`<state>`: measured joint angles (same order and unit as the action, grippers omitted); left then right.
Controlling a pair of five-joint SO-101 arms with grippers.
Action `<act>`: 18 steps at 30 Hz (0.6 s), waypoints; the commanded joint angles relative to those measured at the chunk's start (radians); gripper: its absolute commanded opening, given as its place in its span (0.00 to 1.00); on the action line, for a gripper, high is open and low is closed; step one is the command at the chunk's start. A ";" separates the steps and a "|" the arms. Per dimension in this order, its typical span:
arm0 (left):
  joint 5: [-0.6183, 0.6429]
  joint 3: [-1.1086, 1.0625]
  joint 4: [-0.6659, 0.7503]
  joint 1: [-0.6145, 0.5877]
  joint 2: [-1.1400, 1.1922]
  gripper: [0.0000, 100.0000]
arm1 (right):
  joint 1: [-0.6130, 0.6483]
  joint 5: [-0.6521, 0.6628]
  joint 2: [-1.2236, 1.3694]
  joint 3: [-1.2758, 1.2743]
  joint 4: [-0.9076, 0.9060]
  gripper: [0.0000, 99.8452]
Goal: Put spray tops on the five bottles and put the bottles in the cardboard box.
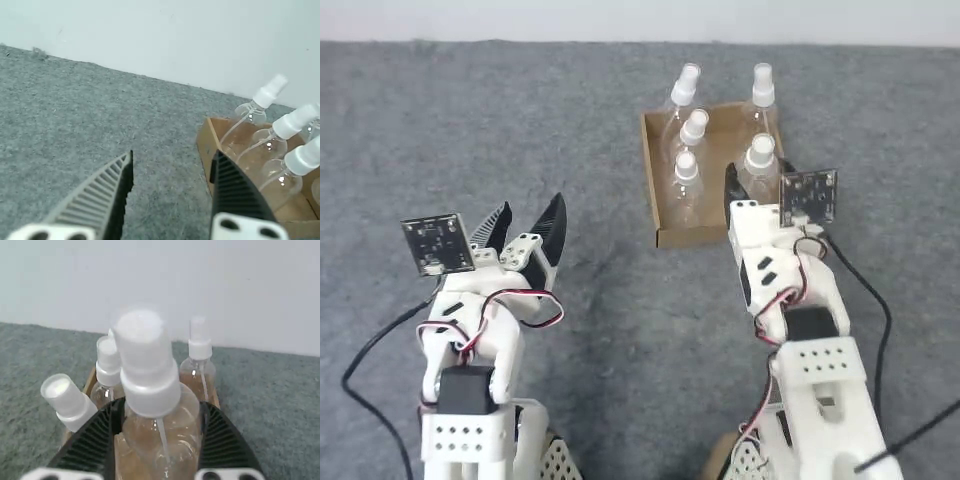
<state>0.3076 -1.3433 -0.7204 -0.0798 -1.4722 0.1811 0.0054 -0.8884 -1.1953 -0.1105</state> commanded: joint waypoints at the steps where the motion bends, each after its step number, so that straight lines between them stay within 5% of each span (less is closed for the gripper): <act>1: 0.009 0.056 0.032 -0.003 -0.014 0.24 | -0.015 -0.008 0.038 0.104 0.027 0.05; 18: 0.009 0.056 0.032 -0.003 -0.014 0.24 | -0.015 -0.006 0.193 0.203 0.027 0.05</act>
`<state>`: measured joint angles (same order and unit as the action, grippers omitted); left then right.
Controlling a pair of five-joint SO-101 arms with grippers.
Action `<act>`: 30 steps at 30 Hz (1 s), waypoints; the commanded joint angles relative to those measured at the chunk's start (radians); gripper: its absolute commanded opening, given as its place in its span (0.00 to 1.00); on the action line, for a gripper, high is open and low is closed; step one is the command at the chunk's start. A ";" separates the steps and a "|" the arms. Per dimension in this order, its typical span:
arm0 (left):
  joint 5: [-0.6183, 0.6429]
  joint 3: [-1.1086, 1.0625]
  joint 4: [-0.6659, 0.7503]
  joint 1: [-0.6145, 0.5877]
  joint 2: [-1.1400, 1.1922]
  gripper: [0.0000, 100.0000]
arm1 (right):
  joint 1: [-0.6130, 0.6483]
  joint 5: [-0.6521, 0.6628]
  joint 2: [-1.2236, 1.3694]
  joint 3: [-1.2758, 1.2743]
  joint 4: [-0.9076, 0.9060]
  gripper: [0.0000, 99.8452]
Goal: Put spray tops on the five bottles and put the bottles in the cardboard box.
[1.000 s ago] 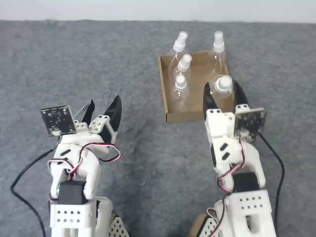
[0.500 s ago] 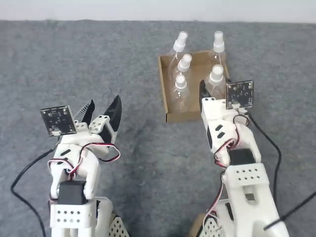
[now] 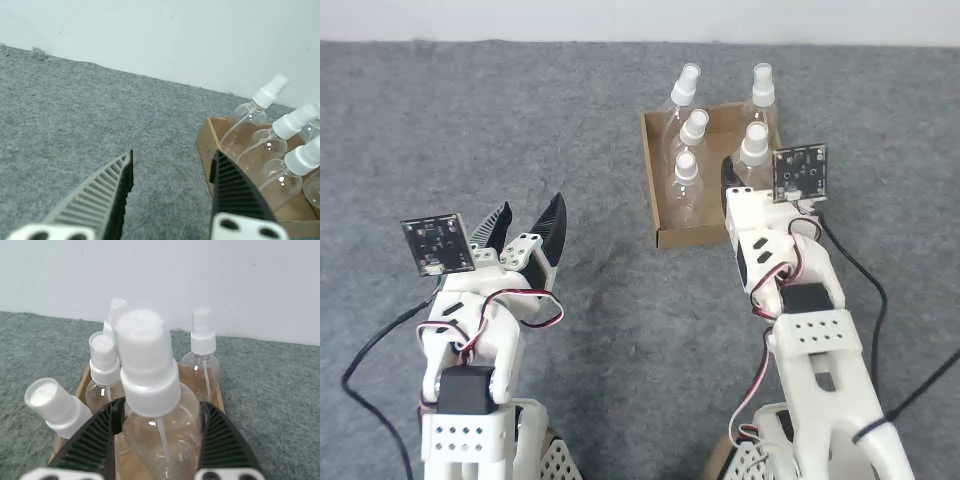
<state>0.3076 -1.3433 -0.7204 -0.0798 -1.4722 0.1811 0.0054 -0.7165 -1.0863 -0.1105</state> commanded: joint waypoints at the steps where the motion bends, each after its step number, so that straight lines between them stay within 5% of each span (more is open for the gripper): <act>1: 0.009 0.056 0.032 -0.003 -0.014 0.24 | -0.015 -0.006 0.033 0.100 0.027 0.05; 30: 0.009 0.054 0.031 -0.003 -0.014 0.24 | -0.051 -0.006 0.257 0.127 0.203 0.05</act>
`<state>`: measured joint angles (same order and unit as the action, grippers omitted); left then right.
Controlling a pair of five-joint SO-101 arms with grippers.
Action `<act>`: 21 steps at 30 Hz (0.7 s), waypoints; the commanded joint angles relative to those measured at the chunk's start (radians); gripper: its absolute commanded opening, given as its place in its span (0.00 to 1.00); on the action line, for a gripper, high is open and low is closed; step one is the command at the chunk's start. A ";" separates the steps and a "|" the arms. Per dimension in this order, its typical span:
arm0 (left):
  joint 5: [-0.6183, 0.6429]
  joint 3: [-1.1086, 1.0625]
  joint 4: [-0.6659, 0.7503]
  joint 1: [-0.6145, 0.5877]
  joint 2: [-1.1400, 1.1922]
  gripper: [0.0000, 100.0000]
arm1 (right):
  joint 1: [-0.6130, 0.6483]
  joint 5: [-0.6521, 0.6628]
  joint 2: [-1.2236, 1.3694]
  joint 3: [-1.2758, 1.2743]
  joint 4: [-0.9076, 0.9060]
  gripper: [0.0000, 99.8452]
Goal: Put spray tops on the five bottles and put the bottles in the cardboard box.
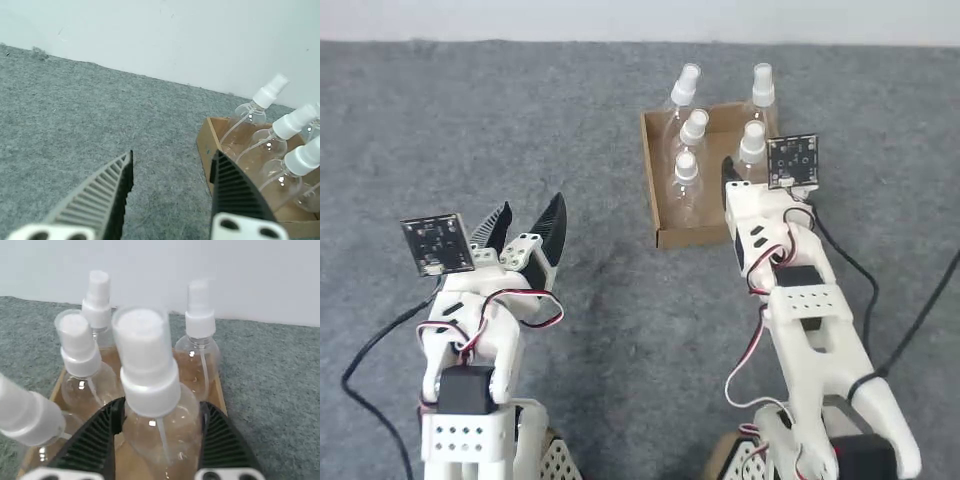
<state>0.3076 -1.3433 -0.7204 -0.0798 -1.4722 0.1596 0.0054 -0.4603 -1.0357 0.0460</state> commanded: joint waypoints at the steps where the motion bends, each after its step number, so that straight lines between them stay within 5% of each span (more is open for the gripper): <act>1: 0.009 0.054 0.031 -0.003 -0.014 0.24 | -0.033 -0.006 0.007 0.077 0.054 0.05; 21: 0.009 0.054 0.031 -0.003 -0.014 0.24 | -0.027 -0.006 0.131 0.080 0.176 0.05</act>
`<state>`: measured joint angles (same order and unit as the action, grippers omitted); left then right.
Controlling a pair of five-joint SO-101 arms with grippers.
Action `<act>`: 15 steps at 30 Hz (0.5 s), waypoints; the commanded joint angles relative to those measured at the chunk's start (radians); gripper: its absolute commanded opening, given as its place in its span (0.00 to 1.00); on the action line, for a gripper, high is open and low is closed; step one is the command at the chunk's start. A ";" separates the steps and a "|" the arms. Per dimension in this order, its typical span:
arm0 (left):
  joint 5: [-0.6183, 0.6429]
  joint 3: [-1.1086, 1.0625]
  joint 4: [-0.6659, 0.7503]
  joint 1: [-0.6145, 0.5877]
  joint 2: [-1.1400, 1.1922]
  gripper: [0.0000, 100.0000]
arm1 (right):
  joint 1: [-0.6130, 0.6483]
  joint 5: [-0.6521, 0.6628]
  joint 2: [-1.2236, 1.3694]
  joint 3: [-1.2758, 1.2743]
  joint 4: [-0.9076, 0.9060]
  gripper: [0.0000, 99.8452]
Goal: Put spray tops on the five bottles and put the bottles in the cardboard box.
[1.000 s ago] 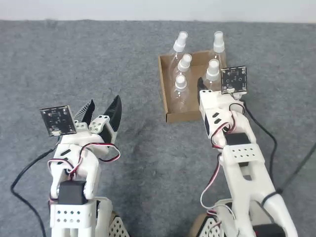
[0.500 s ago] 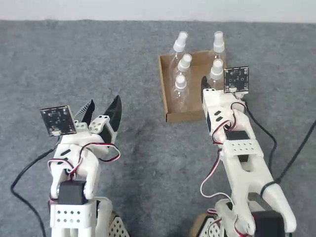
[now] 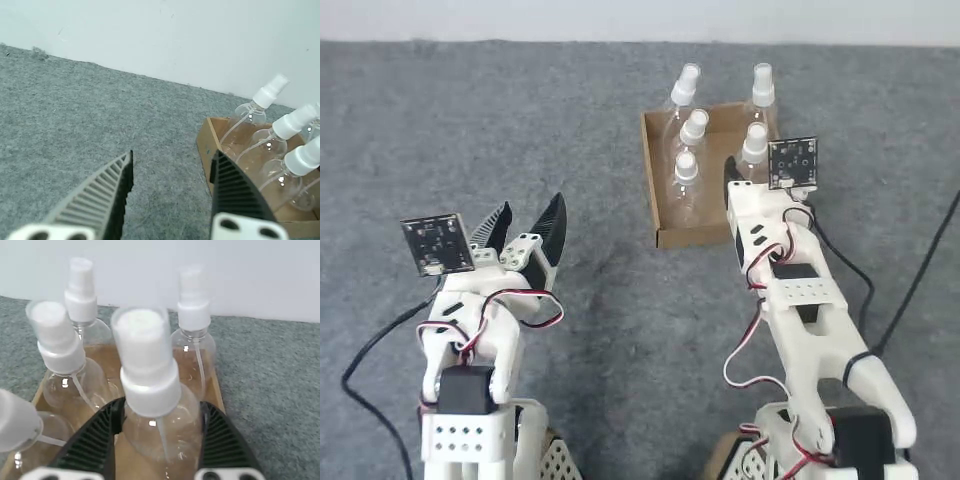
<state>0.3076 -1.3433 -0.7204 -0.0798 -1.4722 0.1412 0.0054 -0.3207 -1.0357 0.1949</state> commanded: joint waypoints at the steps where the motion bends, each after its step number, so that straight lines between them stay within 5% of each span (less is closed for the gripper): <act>1: 0.009 0.054 0.031 -0.003 -0.014 0.24 | -0.008 -0.006 -0.004 0.080 0.027 0.05; 15: 0.009 0.054 0.029 -0.003 -0.014 0.24 | -0.015 -0.006 0.105 0.150 0.024 0.05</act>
<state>0.3076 -1.3433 -0.7204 -0.0798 -1.4722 0.1412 0.0054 -0.2071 -0.9590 0.1949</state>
